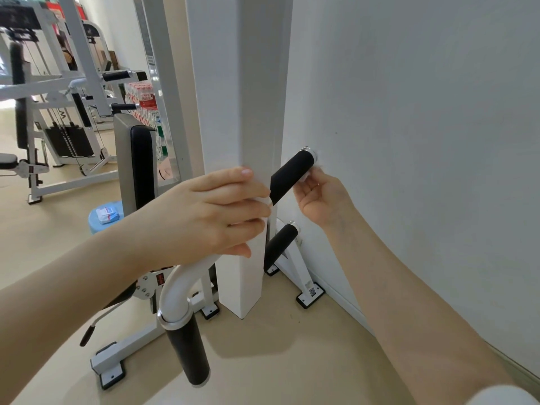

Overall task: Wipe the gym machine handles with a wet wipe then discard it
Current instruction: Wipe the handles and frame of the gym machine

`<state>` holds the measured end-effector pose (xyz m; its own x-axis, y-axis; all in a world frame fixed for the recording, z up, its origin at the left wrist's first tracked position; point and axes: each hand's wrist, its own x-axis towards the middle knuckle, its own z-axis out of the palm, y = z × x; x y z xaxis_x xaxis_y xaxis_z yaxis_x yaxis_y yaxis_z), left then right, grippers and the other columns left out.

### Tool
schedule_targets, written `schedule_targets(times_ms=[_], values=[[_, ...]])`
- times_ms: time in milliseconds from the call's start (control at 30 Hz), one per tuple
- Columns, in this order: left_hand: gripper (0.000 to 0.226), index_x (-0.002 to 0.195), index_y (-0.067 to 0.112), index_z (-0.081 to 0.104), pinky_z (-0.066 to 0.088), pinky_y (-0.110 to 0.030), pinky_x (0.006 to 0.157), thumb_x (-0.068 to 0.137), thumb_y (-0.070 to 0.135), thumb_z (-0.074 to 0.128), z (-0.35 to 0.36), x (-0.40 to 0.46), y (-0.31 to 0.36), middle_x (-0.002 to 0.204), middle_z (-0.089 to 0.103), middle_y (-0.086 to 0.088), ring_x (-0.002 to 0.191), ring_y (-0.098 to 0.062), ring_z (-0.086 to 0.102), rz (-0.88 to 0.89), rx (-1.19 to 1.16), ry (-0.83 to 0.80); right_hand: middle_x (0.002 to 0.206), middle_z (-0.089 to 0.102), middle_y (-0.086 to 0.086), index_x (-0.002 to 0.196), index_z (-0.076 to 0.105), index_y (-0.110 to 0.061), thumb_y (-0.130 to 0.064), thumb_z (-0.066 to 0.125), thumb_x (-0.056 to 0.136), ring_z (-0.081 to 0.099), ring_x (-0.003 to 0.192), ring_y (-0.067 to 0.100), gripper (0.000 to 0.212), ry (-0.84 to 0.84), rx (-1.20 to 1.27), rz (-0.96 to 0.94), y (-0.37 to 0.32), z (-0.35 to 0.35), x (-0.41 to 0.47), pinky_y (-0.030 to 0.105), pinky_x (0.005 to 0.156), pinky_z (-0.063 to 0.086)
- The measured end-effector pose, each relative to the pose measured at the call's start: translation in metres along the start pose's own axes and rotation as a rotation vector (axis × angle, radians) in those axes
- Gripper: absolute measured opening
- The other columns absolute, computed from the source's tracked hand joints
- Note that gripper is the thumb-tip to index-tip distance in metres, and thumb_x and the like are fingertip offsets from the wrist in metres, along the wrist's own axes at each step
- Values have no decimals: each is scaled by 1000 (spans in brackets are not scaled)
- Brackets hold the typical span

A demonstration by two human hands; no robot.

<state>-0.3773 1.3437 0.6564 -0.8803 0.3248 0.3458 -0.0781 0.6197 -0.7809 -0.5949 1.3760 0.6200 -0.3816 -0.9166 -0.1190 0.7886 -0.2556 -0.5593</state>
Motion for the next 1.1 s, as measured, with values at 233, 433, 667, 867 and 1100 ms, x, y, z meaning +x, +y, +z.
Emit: schedule_targets(times_ms=[233, 433, 667, 867, 1100], values=[[32, 90, 17, 69, 8, -35, 115, 90, 41, 48, 0, 1, 0, 106, 69, 1, 121, -21, 40, -3, 24, -37, 72, 71, 17, 96, 56, -2, -3, 43, 93, 70, 61, 24, 13, -104, 76, 155, 19, 1, -14, 30, 51, 57], [32, 89, 17, 69, 8, -35, 116, 90, 42, 48, -1, 0, 3, 105, 68, 2, 121, -21, 40, -21, -14, -14, 73, 70, 12, 98, 59, -1, -4, 47, 88, 69, 61, 17, 16, -155, 18, 182, 42, -1, -29, 24, 55, 56], [30, 90, 18, 69, 8, -37, 116, 85, 44, 54, -2, 3, 11, 126, 57, -4, 133, -25, 29, -72, -28, 42, 58, 56, 3, 72, 54, -6, 5, 43, 92, 60, 56, 11, 25, 41, 17, -135, 42, -3, -39, 20, 63, 56], [90, 137, 19, 33, 4, -43, 118, 65, 59, 67, -8, -1, 24, 148, 8, -18, 143, -30, -2, -485, -167, 105, 92, 67, 0, 104, 69, -12, -20, 55, 92, 61, 88, 10, 20, 198, -490, -518, 56, -11, -54, 22, 82, 52], [100, 148, 10, 3, 15, -41, 118, 76, 51, 59, -8, -13, 26, 152, 7, -15, 143, -25, 7, -595, -386, 150, 100, 57, -11, 95, 71, -19, -11, 62, 87, 57, 98, 10, 15, 82, -922, -795, 57, -2, -62, 18, 89, 45]])
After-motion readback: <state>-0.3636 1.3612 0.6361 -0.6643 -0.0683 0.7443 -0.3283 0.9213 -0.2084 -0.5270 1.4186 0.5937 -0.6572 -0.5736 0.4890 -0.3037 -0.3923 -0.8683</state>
